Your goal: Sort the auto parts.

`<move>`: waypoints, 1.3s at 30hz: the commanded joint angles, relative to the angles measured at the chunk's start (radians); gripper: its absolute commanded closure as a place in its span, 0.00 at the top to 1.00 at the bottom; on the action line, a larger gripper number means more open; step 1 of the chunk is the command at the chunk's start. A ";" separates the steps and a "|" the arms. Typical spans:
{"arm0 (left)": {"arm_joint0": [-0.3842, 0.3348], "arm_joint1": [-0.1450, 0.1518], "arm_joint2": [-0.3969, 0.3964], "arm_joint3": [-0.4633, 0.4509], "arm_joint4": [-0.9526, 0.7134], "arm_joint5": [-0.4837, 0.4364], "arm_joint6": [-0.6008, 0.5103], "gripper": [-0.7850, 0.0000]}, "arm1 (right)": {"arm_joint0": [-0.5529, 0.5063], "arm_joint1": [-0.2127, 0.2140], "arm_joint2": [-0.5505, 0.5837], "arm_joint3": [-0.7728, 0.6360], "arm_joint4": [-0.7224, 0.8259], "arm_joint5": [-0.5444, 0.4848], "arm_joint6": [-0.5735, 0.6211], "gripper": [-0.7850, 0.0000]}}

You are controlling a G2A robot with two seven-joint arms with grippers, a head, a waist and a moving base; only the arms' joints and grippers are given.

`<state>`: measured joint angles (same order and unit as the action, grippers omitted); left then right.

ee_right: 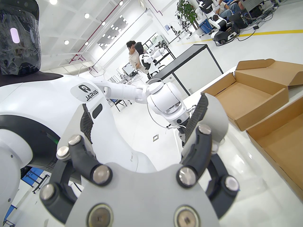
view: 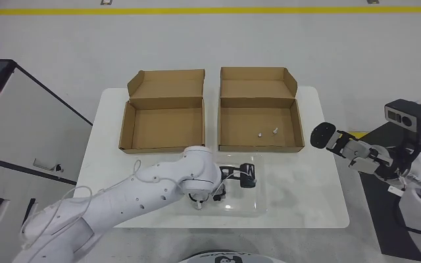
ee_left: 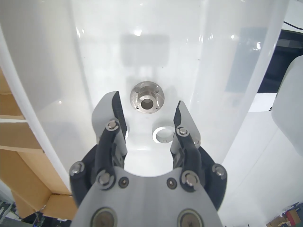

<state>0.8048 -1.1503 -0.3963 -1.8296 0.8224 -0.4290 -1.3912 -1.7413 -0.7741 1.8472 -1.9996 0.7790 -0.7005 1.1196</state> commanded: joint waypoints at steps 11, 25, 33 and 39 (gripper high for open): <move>0.027 0.001 0.017 0.025 0.083 -0.015 0.035 0.47 | 0.000 0.000 0.000 0.000 0.000 0.000 0.000 1.00; 0.047 -0.008 0.029 0.045 0.137 -0.014 0.050 0.48 | 0.000 0.000 0.000 0.000 0.000 0.000 0.000 1.00; 0.054 -0.015 0.033 0.056 0.156 -0.011 0.059 0.45 | 0.000 0.000 0.000 0.000 0.000 0.000 0.000 1.00; 0.057 -0.021 0.037 0.067 0.167 -0.012 0.049 0.45 | 0.000 0.000 0.000 0.000 0.000 0.000 0.000 1.00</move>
<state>0.8617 -1.1706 -0.3593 -1.7624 0.9878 -0.4409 -1.3392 -1.7413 -0.7741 1.8472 -1.9996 0.7790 -0.7005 1.1196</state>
